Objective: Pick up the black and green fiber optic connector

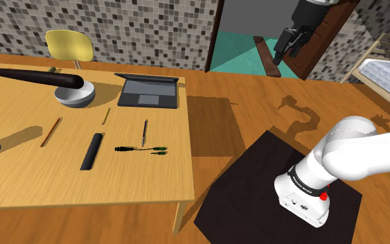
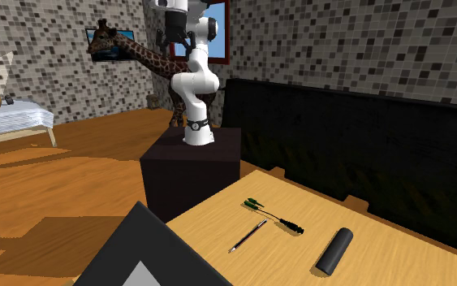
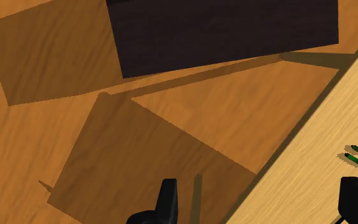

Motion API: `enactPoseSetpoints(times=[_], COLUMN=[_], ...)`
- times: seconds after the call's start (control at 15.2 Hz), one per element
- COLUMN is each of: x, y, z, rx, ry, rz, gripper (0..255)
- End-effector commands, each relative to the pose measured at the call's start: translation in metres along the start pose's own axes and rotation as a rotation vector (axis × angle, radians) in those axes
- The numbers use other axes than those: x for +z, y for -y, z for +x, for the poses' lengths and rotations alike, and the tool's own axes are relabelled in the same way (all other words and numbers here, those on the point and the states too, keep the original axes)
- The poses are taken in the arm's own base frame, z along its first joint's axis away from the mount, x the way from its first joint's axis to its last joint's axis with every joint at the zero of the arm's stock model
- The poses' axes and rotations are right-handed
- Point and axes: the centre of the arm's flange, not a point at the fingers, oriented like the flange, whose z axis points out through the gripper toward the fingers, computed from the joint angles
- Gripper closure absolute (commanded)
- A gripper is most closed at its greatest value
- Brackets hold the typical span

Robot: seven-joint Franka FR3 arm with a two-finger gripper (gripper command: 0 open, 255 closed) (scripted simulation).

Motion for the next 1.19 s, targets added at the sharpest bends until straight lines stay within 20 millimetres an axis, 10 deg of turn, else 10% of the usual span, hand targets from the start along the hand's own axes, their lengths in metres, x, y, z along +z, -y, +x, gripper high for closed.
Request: enactPoseSetpoints(times=[0.0, 1.12], x=[0.000, 0.155], y=[0.000, 0.113], z=[0.000, 0.115], rx=[0.000, -0.289], ry=[0.000, 0.016], rz=[0.000, 0.030], gripper=[0, 0])
